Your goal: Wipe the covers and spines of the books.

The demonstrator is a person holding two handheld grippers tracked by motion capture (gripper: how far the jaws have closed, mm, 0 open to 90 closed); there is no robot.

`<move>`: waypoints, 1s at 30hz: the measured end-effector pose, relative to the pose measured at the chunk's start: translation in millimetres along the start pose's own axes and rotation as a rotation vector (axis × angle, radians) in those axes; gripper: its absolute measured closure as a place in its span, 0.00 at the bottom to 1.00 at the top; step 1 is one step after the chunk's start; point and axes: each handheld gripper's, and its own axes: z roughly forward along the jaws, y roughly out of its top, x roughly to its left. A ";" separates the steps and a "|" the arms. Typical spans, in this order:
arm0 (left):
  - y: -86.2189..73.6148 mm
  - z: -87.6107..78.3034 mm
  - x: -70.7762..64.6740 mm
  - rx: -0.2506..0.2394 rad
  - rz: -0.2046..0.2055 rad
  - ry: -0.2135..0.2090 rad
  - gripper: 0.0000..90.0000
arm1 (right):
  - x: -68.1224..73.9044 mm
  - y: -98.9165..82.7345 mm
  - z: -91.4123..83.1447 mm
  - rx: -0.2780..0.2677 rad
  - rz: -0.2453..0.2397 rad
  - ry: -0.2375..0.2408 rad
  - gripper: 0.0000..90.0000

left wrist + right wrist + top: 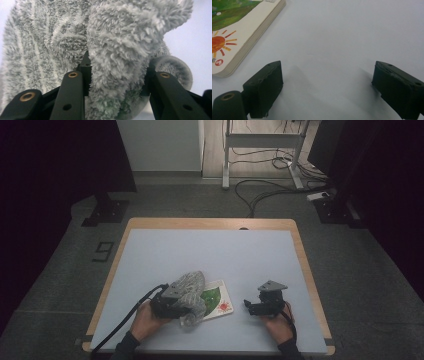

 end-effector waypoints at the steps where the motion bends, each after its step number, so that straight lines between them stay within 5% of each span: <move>1: -1.9 -1.3 0.2 -0.004 -0.006 0.000 0.66 | 0.0 0.0 0.0 0.000 0.000 0.000 0.10; 30: -13.2 -8.5 -20.0 -0.015 0.003 -0.002 0.66 | 0.1 -0.1 -0.1 0.000 0.000 0.001 0.10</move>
